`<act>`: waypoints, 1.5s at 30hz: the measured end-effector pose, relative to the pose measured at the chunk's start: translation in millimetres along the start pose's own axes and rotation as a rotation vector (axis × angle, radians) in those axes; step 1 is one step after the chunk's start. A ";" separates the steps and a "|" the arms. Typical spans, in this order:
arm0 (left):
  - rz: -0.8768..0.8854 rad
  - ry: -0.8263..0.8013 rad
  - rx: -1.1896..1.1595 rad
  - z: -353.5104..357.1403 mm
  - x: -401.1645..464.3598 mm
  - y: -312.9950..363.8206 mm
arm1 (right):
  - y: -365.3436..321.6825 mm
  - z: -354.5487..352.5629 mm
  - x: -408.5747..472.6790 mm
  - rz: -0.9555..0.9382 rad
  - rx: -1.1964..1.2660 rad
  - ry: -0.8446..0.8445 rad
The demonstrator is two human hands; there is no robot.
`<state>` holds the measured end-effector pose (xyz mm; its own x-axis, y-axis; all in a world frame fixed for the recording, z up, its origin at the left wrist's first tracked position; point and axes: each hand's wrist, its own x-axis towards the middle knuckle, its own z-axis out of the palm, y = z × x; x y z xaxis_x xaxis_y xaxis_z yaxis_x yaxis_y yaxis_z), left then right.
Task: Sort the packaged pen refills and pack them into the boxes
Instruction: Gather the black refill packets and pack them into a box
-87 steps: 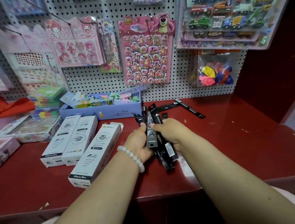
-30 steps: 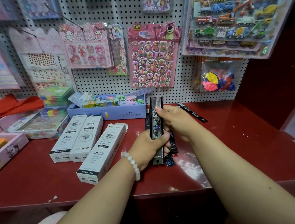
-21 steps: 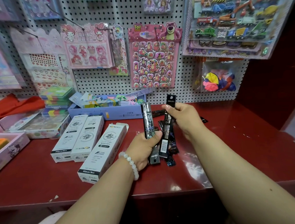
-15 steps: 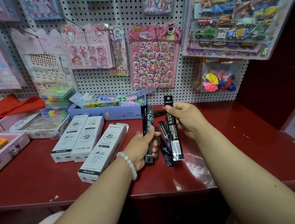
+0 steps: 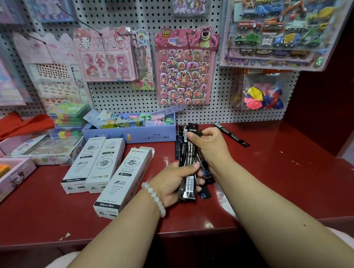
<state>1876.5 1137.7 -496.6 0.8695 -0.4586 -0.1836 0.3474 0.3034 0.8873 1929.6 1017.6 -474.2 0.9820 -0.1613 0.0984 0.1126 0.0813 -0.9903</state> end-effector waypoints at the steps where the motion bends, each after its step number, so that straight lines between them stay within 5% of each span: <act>1: 0.007 -0.022 -0.020 -0.4 -0.4 1.2 | -0.3 -0.9 0.5 0.056 -0.013 -0.052; 7: -0.120 -0.279 -0.074 -2.1 -8.8 11.2 | -17.8 -14.1 -11.3 0.136 -0.119 -0.585; 11: -0.237 -0.505 -0.118 -8.4 -13.0 21.8 | -26.1 -20.5 -12.1 0.139 -0.026 -0.779; 13: -0.246 -0.469 -0.048 -8.9 -15.2 27.8 | -28.4 -22.4 -12.4 0.124 0.026 -0.839; 16: -0.173 -0.171 0.154 -8.0 -18.1 36.6 | -26.3 -19.9 -12.3 0.085 0.028 -0.738; 19: 0.088 0.173 0.375 -16.3 -14.5 52.6 | -20.9 -20.8 -7.1 0.089 0.075 -0.511; 22: 0.154 0.678 1.161 -41.8 -7.4 67.0 | -14.9 -24.4 -4.1 0.087 0.066 -0.390; 24: 0.017 0.814 1.599 -48.9 -9.4 70.7 | -13.5 -24.9 -5.8 0.071 0.047 -0.333; 29: -0.240 0.691 1.905 -47.4 -2.9 70.6 | -18.1 -23.0 -11.0 0.011 -0.023 -0.277; 37: -0.269 0.624 1.770 -64.8 11.5 67.9 | -35.9 -23.4 -16.2 -0.040 0.049 -0.256; 45: 0.203 0.604 1.639 -17.8 -20.7 83.5 | -69.7 -30.0 -22.9 -0.147 0.257 -0.110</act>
<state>1893.8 1187.4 -426.3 0.9790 -0.0623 0.1939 -0.1226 -0.9404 0.3172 1894.7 986.1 -410.3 0.9614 -0.0836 0.2621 0.2751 0.3135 -0.9089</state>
